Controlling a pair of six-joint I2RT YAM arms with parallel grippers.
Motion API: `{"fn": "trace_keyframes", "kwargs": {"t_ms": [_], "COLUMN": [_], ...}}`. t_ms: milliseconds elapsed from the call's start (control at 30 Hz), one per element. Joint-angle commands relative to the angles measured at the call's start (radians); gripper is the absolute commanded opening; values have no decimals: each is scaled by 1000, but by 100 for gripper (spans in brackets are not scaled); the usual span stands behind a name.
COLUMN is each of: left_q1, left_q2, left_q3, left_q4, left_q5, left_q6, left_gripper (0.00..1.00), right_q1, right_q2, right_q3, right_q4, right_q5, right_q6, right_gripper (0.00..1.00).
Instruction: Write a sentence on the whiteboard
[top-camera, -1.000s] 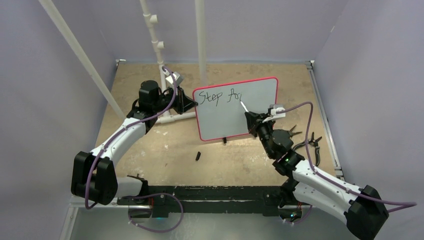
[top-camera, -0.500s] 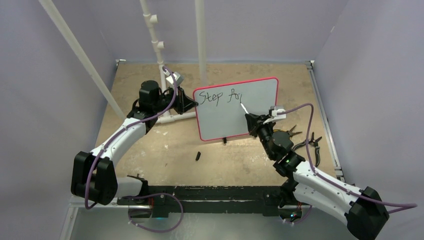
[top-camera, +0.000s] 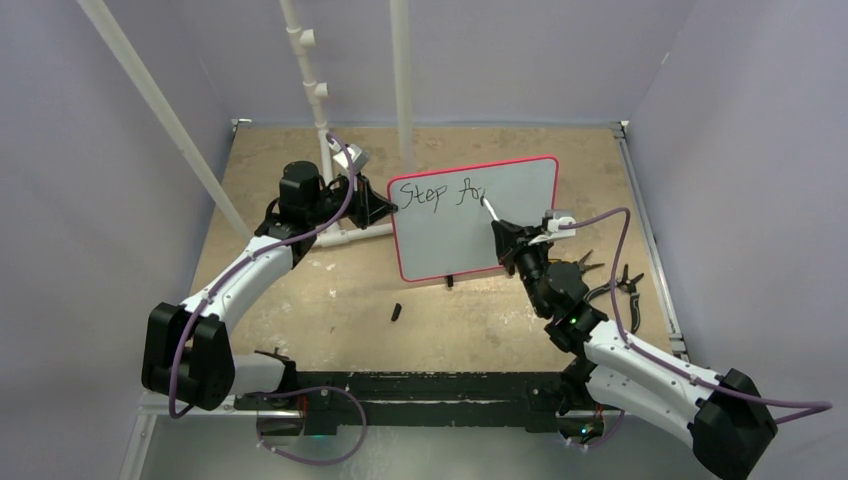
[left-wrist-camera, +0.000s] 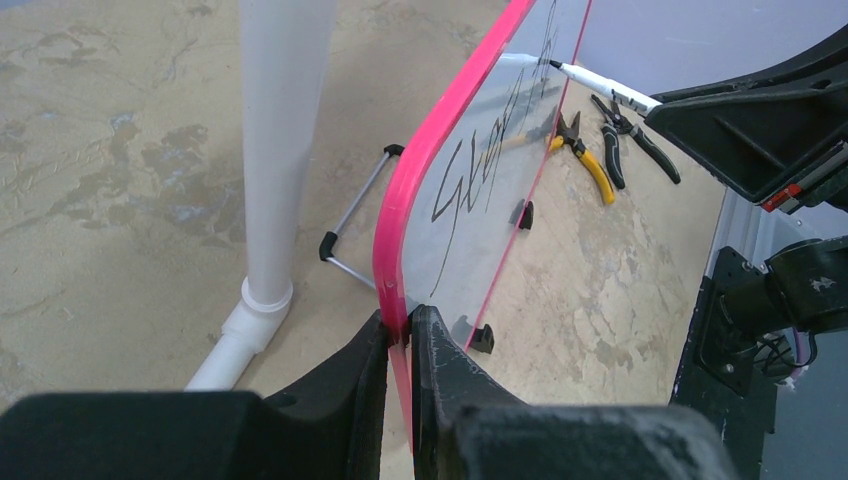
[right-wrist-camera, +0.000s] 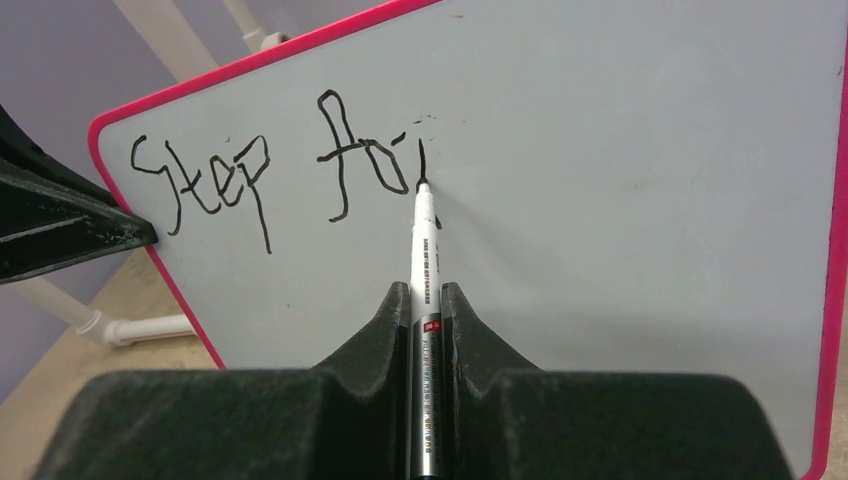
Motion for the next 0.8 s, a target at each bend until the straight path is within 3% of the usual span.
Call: {"fn": "trace_keyframes", "kwargs": {"t_ms": [0, 767], "left_q1": [-12, -12], "left_q2": [0, -2], "left_q3": [-15, -14], "left_q4": [5, 2], "left_q5": [-9, -13], "left_q6": [25, 26], "left_gripper": [0, 0], "right_q1": [-2, -2], "right_q2": [9, -40], "right_q3": [0, 10], "right_q4": [48, 36], "right_q5": [52, 62], "right_q6": [-10, -30], "right_gripper": [0, 0]}}
